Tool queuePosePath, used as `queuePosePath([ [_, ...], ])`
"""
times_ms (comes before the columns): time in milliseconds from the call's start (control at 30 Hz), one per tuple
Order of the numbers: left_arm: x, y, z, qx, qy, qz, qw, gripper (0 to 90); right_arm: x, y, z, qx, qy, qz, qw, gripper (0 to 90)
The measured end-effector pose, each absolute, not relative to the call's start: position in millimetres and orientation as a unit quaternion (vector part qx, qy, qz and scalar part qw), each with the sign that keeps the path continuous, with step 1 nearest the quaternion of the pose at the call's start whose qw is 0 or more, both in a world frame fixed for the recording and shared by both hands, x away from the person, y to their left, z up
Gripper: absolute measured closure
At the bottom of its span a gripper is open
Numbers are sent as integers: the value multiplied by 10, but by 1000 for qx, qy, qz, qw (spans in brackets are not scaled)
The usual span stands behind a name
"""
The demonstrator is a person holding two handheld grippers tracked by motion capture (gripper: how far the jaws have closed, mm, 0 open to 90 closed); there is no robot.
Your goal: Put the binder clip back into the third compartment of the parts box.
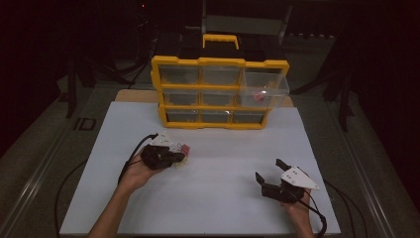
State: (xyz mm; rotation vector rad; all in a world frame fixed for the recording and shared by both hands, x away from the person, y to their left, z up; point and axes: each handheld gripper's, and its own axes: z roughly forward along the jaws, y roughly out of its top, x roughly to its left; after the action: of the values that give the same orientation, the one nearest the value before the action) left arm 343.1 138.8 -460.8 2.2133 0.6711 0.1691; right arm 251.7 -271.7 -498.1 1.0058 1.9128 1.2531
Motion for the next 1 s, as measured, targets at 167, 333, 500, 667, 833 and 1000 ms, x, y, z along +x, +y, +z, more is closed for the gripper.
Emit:
queuePosePath([
  [167,3448,1387,-4544,873,266,69,404,887,2517,-2717,-4980,382,726,476,316,124],
  [333,3462,1387,-4482,873,263,74,404,887,2518,-2716,-4982,382,727,476,317,125],
  [500,3475,1385,-4408,873,260,80,406,888,2517,-2715,-4982,382,726,476,317,125],
  [667,3490,1394,-4334,870,258,86,411,888,2518,-2716,-4982,381,727,476,317,125],
  [833,3496,1395,-4279,869,258,89,413,888,2518,-2716,-4982,382,727,475,317,125],
  [1000,3507,1399,-4231,869,255,92,413,888,2518,-2714,-4982,381,727,476,317,124],
])
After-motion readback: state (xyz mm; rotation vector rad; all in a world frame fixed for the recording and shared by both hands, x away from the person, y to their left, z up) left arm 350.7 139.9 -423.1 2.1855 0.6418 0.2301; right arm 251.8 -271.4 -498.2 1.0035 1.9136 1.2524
